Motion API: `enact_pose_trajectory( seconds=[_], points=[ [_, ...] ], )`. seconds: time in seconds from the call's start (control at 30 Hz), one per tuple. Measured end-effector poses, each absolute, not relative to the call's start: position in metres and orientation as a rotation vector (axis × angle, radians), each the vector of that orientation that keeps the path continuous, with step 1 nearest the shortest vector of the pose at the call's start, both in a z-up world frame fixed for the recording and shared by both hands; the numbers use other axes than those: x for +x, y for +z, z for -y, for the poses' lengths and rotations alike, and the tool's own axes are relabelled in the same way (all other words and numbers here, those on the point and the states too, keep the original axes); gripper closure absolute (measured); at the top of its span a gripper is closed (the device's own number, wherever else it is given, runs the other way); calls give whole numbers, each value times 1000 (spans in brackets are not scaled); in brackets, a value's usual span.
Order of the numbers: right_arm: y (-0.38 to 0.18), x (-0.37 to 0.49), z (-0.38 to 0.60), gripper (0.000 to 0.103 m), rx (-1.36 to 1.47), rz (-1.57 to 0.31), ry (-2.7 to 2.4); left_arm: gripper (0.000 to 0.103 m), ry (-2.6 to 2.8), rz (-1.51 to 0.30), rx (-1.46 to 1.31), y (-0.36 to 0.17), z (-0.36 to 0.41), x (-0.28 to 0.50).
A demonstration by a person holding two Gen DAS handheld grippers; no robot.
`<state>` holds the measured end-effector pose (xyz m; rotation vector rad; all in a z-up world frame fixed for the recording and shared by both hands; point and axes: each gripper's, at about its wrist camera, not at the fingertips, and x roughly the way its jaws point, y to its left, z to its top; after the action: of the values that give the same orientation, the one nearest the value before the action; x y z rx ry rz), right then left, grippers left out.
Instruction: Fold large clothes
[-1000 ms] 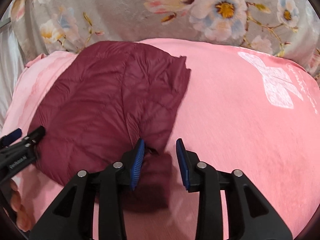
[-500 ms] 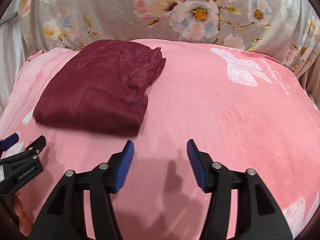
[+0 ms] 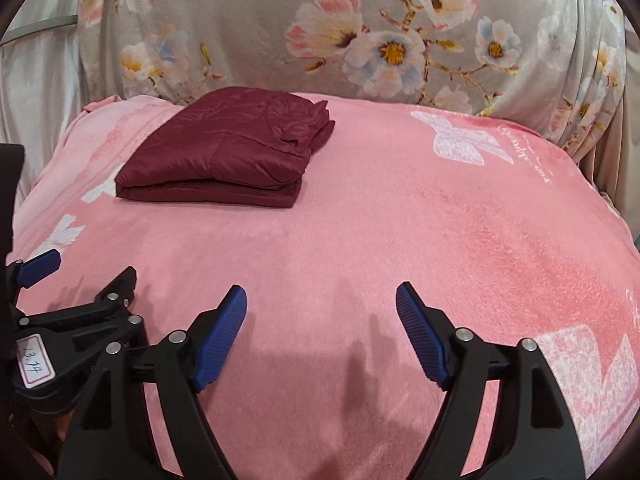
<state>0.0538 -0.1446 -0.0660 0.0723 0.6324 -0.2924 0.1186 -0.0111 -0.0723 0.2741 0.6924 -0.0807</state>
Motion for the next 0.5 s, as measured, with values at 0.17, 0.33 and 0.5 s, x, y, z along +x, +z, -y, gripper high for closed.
enact_pose_trajectory(
  seconds=[0.17,0.33,0.5],
  points=[
    [-66,54,141,21,51,-628,-292,16,-64,-683,264,-73,9,116],
    [-70,57,148,21,90,-654,-295,16,-61,-692,255,-74,7,117],
    [-74,60,146,21,81,-675,-294,16,-58,-699,254,-76,8,118]
  ],
)
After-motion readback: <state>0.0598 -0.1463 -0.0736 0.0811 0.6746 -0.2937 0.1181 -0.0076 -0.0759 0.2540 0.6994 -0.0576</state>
